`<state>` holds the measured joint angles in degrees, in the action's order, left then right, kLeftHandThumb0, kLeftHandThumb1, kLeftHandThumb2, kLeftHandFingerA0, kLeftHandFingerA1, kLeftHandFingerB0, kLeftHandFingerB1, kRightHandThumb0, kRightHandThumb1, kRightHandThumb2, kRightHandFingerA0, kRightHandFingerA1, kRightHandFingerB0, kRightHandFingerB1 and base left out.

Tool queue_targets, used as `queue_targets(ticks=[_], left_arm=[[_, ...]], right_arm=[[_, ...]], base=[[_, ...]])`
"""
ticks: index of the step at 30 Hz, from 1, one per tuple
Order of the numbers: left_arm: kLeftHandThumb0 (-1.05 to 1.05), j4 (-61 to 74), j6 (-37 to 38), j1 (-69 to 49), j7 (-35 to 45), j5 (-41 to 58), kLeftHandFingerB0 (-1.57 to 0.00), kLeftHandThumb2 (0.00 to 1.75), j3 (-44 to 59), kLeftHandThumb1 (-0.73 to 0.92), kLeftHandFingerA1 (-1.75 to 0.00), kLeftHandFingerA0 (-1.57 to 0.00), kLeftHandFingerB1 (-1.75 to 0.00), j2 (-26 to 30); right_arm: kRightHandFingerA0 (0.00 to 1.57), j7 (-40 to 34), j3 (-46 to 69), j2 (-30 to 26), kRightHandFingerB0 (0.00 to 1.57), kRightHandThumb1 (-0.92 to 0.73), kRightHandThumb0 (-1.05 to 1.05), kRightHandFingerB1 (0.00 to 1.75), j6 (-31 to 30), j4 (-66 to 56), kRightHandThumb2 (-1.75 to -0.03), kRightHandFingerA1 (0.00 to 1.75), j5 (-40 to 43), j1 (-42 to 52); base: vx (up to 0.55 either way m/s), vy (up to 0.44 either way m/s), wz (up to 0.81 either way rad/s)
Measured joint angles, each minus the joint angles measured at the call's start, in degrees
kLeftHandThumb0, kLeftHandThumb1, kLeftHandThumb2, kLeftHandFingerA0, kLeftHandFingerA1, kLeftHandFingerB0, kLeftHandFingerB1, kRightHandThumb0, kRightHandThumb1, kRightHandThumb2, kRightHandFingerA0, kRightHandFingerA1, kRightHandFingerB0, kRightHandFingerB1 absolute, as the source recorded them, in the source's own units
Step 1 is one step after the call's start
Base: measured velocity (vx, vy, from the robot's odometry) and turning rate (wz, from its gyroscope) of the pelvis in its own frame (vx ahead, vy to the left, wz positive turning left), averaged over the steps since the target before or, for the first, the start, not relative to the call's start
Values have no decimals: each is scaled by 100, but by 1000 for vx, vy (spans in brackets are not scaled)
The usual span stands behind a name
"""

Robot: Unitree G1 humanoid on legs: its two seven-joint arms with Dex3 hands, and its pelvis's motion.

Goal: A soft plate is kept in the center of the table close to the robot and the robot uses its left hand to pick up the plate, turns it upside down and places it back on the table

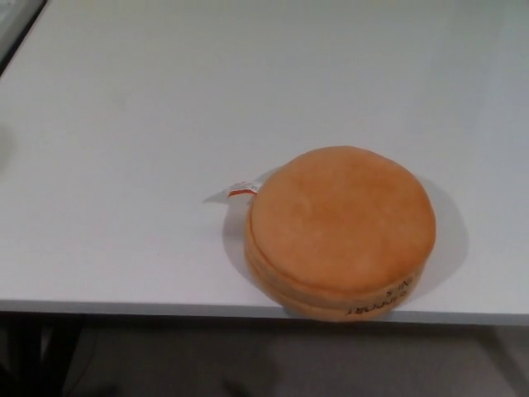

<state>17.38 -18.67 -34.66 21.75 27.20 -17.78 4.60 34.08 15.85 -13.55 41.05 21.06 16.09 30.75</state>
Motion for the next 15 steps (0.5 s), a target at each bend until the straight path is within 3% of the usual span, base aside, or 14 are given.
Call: queue_targets(ticks=[1, 6, 10, 11, 13, 14, 15], left_arm=[[-92, -73, 138, -63, -6, -20, -14, 67, 118, 87, -42, -17, -26, -1], [-93, -370, 609, -214, -54, -90, -15, 67, 546, 87, -43, -17, -27, -17], [-97, -653, 1001, -287, -97, -157, -16, 67, 913, 87, -43, -17, -27, -44], [-39, -696, 1060, -294, -104, -165, 0, 103, 968, 36, -52, -2, -49, -48], [-39, -867, 1278, -309, -123, -194, 0, 104, 1169, 37, -52, -2, -49, -72], [-93, -937, 1369, -315, -131, -207, -14, 67, 1251, 89, -43, -16, -28, -86], [-93, -1015, 1473, -318, -138, -220, -14, 67, 1339, 89, -43, -16, -28, -103]], right_arm=[[49, 0, 0, 0, 33, -71, -66, 50, 0, 8, -105, 58, 0, 0], [49, 0, 0, 0, 33, -72, -67, 50, 0, 12, -105, 58, -1, 2], [48, 0, 0, 0, 33, -72, -68, 50, 0, 12, -106, 57, -1, 4], [48, 0, 0, 0, 33, -71, -67, 50, 0, 12, -106, 57, -1, 5], [48, 0, 0, 0, 33, -72, -66, 50, 0, 12, -105, 57, -2, 6], [54, 0, 0, 0, 39, -88, -64, 32, 0, 15, -67, 44, -2, 6], [54, 0, 0, 0, 39, -88, -64, 32, 0, 21, -67, 44, -2, 5]], base=[[0, 0, 0], [0, 0, 0], [0, 0, 0], [0, 0, 0], [0, 0, 0], [0, 0, 0], [0, 0, 0]])
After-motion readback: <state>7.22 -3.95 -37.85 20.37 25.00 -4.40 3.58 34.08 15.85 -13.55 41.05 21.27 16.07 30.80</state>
